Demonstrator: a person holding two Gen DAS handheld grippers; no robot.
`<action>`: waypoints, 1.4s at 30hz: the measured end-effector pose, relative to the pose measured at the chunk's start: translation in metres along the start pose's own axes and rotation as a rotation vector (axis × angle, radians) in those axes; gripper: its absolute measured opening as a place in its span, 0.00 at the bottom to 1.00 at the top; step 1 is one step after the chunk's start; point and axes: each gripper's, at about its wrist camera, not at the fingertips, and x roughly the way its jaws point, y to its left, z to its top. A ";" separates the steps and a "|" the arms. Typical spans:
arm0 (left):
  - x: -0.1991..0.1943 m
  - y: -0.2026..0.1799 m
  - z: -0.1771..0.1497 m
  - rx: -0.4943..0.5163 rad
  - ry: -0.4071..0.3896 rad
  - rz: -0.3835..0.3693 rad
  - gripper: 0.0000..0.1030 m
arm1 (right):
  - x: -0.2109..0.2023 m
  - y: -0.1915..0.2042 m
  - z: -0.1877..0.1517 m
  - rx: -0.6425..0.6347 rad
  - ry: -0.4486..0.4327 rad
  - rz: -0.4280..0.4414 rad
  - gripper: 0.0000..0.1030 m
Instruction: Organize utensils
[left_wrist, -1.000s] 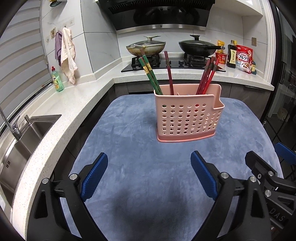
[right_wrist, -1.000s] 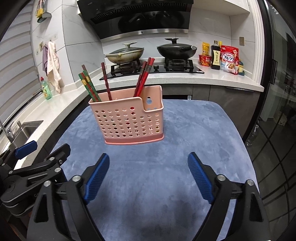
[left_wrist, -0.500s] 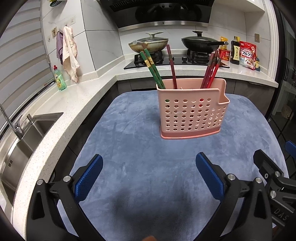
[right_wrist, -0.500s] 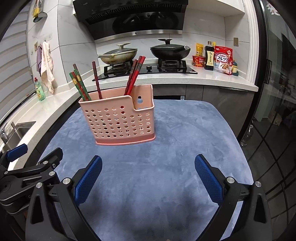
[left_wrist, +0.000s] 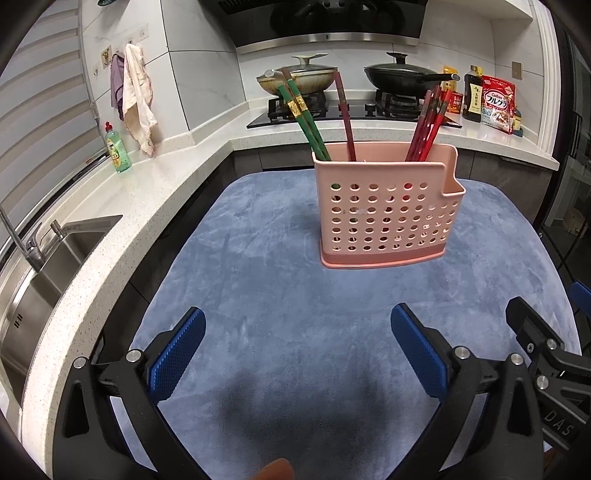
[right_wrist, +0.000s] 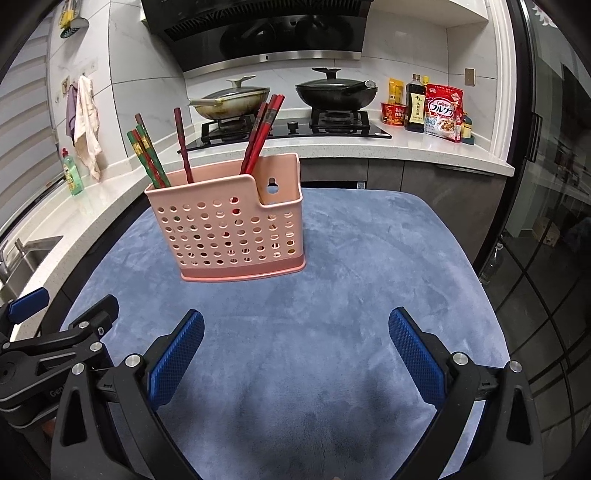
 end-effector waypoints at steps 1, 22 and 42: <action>0.001 0.000 0.000 0.001 0.003 0.003 0.93 | 0.001 0.000 0.000 -0.003 0.001 -0.001 0.94; 0.020 0.006 0.006 -0.011 0.031 0.026 0.93 | 0.011 0.005 0.011 -0.019 0.003 -0.004 0.94; 0.030 0.011 0.021 -0.035 0.037 0.067 0.93 | 0.017 0.010 0.024 -0.034 -0.010 -0.002 0.94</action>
